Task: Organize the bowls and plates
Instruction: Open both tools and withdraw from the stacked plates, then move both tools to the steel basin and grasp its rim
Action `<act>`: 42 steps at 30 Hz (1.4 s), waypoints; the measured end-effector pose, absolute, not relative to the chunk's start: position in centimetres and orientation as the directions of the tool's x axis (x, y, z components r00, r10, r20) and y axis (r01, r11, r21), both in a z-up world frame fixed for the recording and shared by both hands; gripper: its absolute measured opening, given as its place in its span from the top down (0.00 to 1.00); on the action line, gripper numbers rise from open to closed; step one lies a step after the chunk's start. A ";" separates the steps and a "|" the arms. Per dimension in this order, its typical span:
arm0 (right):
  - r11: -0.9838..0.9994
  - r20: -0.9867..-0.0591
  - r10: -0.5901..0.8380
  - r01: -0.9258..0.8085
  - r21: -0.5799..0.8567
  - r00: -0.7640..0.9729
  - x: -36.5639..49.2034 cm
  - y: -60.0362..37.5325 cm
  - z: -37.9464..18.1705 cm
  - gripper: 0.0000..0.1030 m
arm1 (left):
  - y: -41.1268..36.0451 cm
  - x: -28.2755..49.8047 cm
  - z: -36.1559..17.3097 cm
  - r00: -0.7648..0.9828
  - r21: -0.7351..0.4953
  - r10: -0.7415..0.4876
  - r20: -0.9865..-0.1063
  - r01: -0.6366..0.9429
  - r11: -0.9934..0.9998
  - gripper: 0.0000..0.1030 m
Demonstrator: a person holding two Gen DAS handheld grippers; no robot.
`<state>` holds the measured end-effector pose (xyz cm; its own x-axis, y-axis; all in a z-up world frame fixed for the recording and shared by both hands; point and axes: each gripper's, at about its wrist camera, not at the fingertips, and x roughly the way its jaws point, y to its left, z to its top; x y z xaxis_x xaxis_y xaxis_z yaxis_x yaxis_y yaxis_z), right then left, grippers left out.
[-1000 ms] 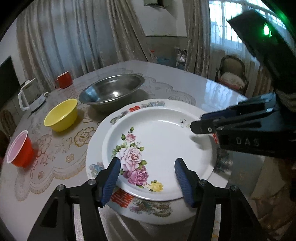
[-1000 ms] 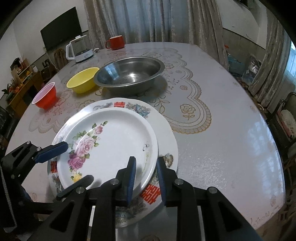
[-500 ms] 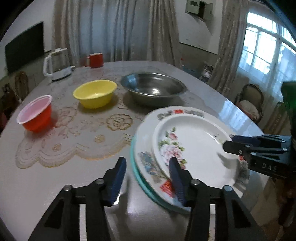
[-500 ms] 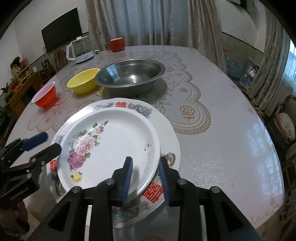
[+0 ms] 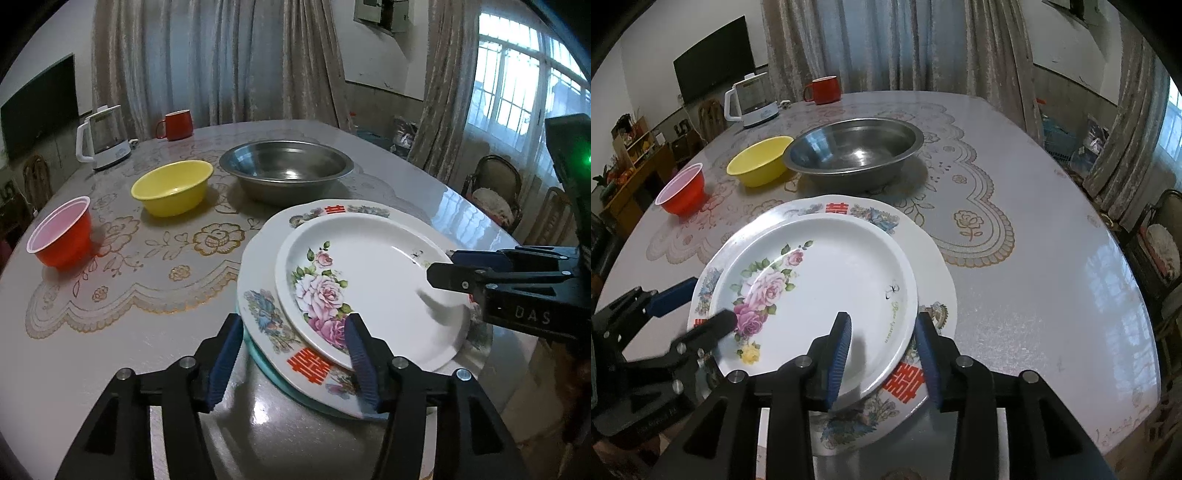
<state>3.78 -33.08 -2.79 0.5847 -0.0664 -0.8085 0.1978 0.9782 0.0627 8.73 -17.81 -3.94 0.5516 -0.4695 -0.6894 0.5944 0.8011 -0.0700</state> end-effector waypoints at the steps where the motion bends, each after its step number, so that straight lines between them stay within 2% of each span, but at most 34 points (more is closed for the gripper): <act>1: 0.978 -0.808 -0.067 0.198 0.063 0.586 3.8 -33.1 -2.8 0.63 | -17.8 8.7 -4.0 0.550 -0.076 -0.473 -0.689 0.594 0.801 0.44; 6: 0.978 -0.803 -0.072 0.200 0.060 0.591 3.6 -32.9 -2.8 0.63 | -17.0 8.6 -3.8 0.544 -0.101 -0.488 -0.683 0.591 0.800 0.40; 8: 0.978 -0.801 -0.077 0.202 0.056 0.594 3.5 -32.8 -2.8 0.63 | -16.6 8.5 -3.7 0.546 -0.112 -0.488 -0.681 0.581 0.806 0.34; 10: 0.978 -0.801 -0.085 0.204 0.047 0.593 3.5 -32.7 -2.9 0.63 | -16.1 8.5 -3.6 0.551 -0.120 -0.485 -0.679 0.569 0.814 0.33; 15: 0.978 -0.811 -0.092 0.206 0.035 0.578 3.7 -32.5 -2.8 0.62 | -14.2 8.6 -3.2 0.583 -0.113 -0.435 -0.686 0.506 0.855 0.31; 18: 0.973 -0.814 -0.078 0.220 0.062 0.575 3.7 -32.7 -2.7 0.62 | -12.9 8.6 -2.8 0.618 -0.093 -0.400 -0.677 0.466 0.880 0.25; 24: 0.971 -0.812 -0.067 0.225 0.081 0.579 3.5 -32.6 -2.2 0.62 | -11.1 9.2 -2.2 0.654 -0.079 -0.336 -0.677 0.390 0.918 0.25; 42: 0.979 -0.791 -0.065 0.193 0.068 0.608 7.7 -34.5 -0.2 0.62 | -11.5 12.5 -2.4 0.648 -0.029 -0.243 -0.722 0.323 0.946 0.13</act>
